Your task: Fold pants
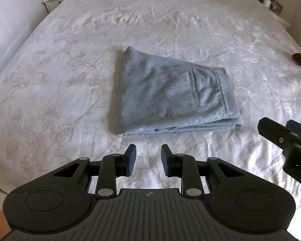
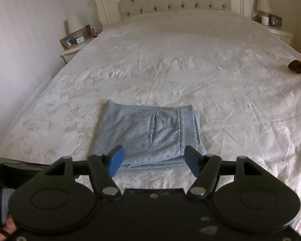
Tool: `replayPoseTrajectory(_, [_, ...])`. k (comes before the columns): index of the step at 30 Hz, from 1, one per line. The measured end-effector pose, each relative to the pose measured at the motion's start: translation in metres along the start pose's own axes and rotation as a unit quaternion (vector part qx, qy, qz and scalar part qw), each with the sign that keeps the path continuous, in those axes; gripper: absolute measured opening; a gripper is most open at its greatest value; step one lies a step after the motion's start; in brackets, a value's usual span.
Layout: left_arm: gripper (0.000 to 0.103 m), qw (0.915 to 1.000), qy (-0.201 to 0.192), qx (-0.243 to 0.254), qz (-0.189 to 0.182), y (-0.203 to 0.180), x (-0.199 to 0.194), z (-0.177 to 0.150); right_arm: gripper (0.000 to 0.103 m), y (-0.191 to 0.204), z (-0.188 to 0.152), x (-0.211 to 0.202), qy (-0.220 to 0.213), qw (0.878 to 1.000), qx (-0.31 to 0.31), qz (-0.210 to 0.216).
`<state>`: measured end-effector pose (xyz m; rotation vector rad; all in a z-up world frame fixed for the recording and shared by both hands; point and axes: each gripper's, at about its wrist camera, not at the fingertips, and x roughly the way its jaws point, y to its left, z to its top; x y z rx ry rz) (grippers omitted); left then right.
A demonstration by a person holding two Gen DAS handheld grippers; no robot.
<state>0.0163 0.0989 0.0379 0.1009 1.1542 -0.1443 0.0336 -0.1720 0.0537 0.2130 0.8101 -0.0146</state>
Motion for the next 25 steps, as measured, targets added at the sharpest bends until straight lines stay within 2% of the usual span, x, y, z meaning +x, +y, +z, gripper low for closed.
replayPoseTrajectory(25, [0.026,0.9994,0.025,0.019,-0.016,0.020,0.026,0.017,0.070,0.024,0.009,0.030,0.024,1.000,0.001,-0.015])
